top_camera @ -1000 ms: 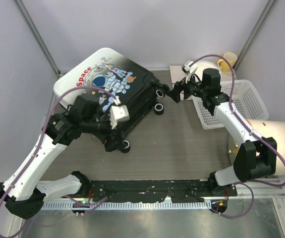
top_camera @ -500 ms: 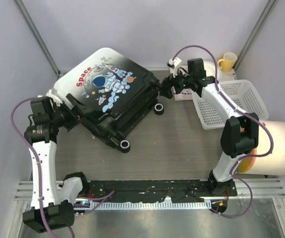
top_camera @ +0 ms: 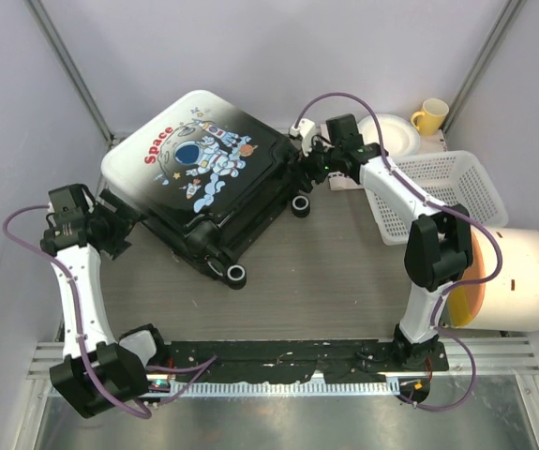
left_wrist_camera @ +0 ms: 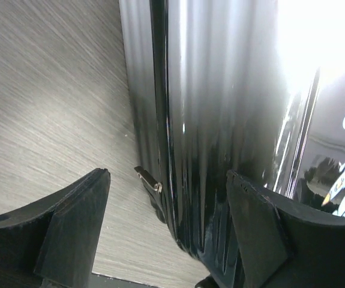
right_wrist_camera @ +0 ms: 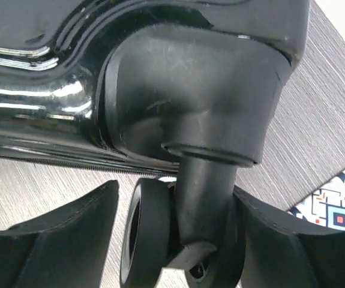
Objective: Open, take out, and arrange the luggage
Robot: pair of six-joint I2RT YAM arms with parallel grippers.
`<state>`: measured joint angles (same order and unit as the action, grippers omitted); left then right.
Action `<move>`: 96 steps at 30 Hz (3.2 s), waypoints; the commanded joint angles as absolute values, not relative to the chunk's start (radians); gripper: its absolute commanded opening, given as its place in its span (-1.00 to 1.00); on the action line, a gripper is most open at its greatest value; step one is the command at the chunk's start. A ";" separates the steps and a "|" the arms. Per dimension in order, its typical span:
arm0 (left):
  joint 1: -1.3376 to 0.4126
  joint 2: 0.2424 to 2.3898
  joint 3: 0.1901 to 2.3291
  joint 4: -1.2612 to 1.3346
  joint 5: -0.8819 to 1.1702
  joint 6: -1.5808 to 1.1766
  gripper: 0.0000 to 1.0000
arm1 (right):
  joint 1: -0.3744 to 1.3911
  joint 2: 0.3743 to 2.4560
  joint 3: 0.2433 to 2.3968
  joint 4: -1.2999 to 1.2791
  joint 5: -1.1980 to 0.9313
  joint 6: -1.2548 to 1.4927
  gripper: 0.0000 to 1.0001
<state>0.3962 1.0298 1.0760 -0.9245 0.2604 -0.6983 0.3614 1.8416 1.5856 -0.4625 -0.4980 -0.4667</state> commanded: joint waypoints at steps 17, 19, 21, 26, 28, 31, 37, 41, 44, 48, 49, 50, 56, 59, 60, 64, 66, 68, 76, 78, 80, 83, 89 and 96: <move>0.167 1.638 1.460 -0.391 0.273 -0.569 0.14 | 0.534 1.551 1.266 -0.337 -0.377 -0.071 0.31; 0.169 1.693 1.587 -0.414 0.258 -0.543 0.24 | 0.567 1.525 1.237 -0.319 -0.425 -0.002 0.64; 0.173 1.758 1.685 -0.513 0.270 -0.474 0.41 | 0.590 1.497 1.236 -0.313 -0.442 0.038 0.65; 0.176 1.628 1.749 -0.655 0.368 -0.342 0.78 | 0.555 1.387 1.236 -0.307 -0.402 0.149 0.68; 0.173 1.547 1.657 -0.661 0.405 -0.330 0.86 | 0.511 1.330 1.174 -0.267 -0.370 0.185 0.68; 0.172 1.389 1.522 -0.643 0.426 -0.328 0.91 | 0.473 1.209 1.063 -0.217 -0.282 0.179 0.68; 0.172 1.246 1.376 -0.627 0.429 -0.351 0.89 | 0.419 1.074 0.754 0.066 -0.155 0.100 0.41; 0.173 1.227 1.350 -0.604 0.434 -0.383 0.88 | 0.419 1.109 0.583 0.410 -0.123 0.109 0.22; 0.172 1.235 1.348 -0.597 0.443 -0.405 0.87 | 0.419 1.210 0.532 0.615 -0.136 0.123 0.19; 0.173 1.252 1.351 -0.594 0.443 -0.407 0.86 | 0.420 1.330 0.503 0.810 -0.196 0.110 0.17; 0.172 1.264 1.354 -0.600 0.439 -0.403 0.86 | 0.422 1.348 0.508 0.840 -0.198 0.121 0.17; 0.173 1.266 1.356 -0.600 0.436 -0.400 0.86 | 0.422 1.382 0.509 0.857 -0.209 0.124 0.18; 0.172 1.285 1.370 -0.603 0.431 -0.394 0.85 | 0.440 1.479 0.519 0.968 -0.264 0.112 0.19; 0.170 1.299 1.384 -0.614 0.430 -0.390 0.85 | 0.443 1.528 0.517 1.029 -0.278 0.098 0.19; 0.172 1.302 1.384 -0.615 0.430 -0.390 0.85 | 0.445 1.537 0.518 1.043 -0.284 0.094 0.19; 0.172 1.312 1.388 -0.635 0.423 -0.373 0.85 | 0.445 1.598 0.523 1.112 -0.273 0.071 0.18; 0.173 1.316 1.391 -0.641 0.419 -0.368 0.85 | 0.448 1.617 0.529 1.132 -0.255 0.061 0.15; 0.172 1.316 1.388 -0.646 0.417 -0.365 0.85 | 0.448 1.647 0.543 1.147 -0.233 0.057 0.12; 0.172 1.313 1.400 -0.695 0.393 -0.327 0.86 | 0.451 1.684 0.581 1.177 -0.219 0.052 -0.58; 0.172 1.302 1.405 -0.733 0.384 -0.310 0.87 | 0.451 1.658 0.569 1.175 -0.225 0.049 -0.76; 0.172 1.283 1.404 -0.758 0.394 -0.292 0.88 | 0.449 1.640 0.546 1.175 -0.248 0.026 -0.98; 0.172 1.255 1.378 -0.791 0.417 -0.250 0.89 | 0.436 1.615 0.532 1.164 -0.284 0.025 -0.98; 0.130 1.212 1.307 -0.858 0.442 -0.163 0.87 | 0.422 1.598 0.548 1.101 -0.360 0.037 -0.98; 0.012 1.212 1.249 -0.807 0.259 -0.166 0.81 | 0.423 1.598 0.561 1.069 -0.402 0.067 -0.99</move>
